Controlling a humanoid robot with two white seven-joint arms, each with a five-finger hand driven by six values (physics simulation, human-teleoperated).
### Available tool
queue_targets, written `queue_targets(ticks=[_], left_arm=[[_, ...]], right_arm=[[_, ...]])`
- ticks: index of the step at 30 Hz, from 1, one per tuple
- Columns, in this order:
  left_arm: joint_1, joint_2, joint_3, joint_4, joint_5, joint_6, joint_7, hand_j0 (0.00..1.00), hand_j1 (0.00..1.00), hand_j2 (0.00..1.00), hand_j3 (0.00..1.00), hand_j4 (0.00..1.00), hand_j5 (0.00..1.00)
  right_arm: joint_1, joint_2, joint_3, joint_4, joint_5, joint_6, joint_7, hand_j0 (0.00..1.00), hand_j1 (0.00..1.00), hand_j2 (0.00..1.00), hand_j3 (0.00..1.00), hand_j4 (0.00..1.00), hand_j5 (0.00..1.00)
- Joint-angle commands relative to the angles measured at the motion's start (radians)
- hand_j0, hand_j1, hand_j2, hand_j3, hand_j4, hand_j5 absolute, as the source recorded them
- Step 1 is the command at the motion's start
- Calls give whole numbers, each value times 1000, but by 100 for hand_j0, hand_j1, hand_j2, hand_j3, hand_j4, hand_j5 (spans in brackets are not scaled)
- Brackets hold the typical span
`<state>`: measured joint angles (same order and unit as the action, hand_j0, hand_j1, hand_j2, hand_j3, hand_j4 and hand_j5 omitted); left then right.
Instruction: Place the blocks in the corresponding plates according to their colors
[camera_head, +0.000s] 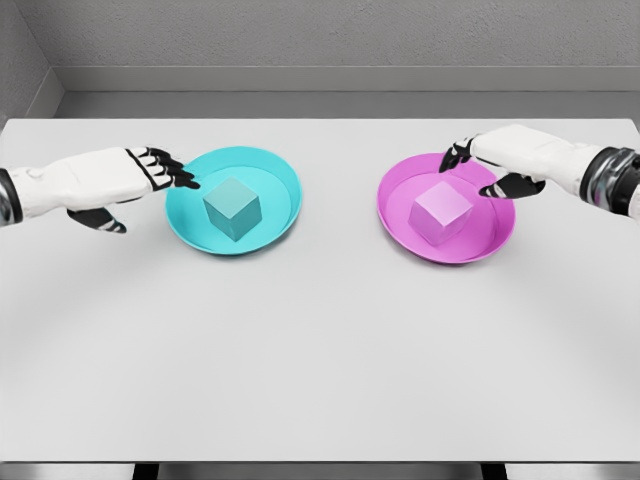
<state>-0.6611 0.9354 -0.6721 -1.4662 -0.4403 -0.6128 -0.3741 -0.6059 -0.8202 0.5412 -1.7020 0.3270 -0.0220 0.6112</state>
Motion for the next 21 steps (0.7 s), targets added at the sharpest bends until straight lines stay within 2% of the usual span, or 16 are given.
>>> queue_targets(ticks=[1, 2, 3, 4, 6, 10, 15, 21], left_arm=[[0, 26, 20, -9, 8, 2, -2, 100, 100, 100, 100, 100, 100], [0, 28, 20, -8, 5, 2, -2, 100, 100, 100, 100, 100, 100], [6, 30, 20, -9, 5, 2, -2, 100, 100, 100, 100, 100, 100], [9, 30, 20, -8, 5, 2, -2, 100, 100, 100, 100, 100, 100], [9, 31, 22, -5, 5, 2, -2, 100, 100, 100, 100, 100, 100], [14, 36, 31, 0, 8, 2, 0, 100, 100, 100, 100, 100, 100], [15, 37, 31, 0, 8, 2, -2, 100, 100, 100, 100, 100, 100], [17, 37, 31, 0, 8, 2, -2, 100, 100, 100, 100, 100, 100]], right_arm=[[2, -4, -1, -5, -3, 8, 0, 100, 100, 100, 100, 100, 100], [8, -11, -3, -13, -3, -6, 0, 100, 100, 100, 100, 100, 100], [12, -13, -3, -25, -5, -79, 0, 100, 100, 100, 100, 100, 100], [17, -54, -7, -25, -9, -235, 0, 100, 100, 100, 100, 100, 100], [29, -96, -12, -22, -13, -346, 0, 100, 100, 100, 100, 100, 100], [184, -145, -173, -19, -14, -584, 0, 100, 100, 100, 100, 100, 100], [268, -169, -248, 35, -16, -589, 0, 100, 100, 100, 100, 100, 100], [281, -172, -248, 58, -14, -589, 0, 100, 100, 100, 100, 100, 100]])
